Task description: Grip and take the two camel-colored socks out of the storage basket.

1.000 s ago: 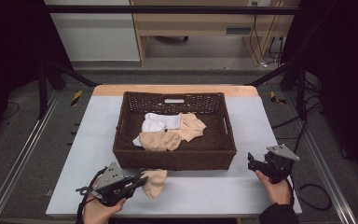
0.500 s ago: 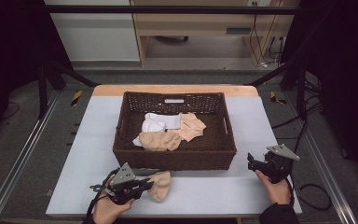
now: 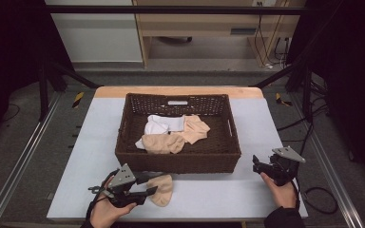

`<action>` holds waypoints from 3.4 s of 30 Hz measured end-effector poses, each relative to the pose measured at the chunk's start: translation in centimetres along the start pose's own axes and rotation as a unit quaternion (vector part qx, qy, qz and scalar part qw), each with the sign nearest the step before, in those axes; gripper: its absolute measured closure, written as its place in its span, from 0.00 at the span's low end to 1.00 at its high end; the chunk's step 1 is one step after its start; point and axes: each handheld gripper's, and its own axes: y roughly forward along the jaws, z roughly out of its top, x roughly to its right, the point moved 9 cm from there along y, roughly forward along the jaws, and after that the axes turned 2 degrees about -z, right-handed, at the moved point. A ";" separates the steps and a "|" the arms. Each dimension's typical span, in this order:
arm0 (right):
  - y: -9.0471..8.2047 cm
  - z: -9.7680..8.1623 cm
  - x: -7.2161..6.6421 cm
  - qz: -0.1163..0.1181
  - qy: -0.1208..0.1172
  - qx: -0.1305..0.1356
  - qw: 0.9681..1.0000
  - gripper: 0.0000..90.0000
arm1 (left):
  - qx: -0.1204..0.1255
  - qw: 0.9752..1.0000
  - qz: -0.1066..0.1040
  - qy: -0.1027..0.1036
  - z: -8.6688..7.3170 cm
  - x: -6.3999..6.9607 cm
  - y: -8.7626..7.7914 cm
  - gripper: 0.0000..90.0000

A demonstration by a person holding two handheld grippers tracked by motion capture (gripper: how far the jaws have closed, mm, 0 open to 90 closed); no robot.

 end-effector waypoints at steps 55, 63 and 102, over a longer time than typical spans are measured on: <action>-0.1 0.3 0.4 -0.010 0.001 0.010 1.000 0.04 | -0.003 0.989 0.146 -0.035 12.3 -15.8 6.1 0.50; 0.0 0.3 0.6 -0.012 0.001 0.009 1.000 0.04 | -0.051 0.988 0.137 -0.053 9.4 -16.2 8.2 0.50; 0.0 0.2 0.5 -0.012 0.001 0.006 1.000 0.04 | -0.188 0.974 0.114 -0.050 5.2 -15.2 10.3 0.88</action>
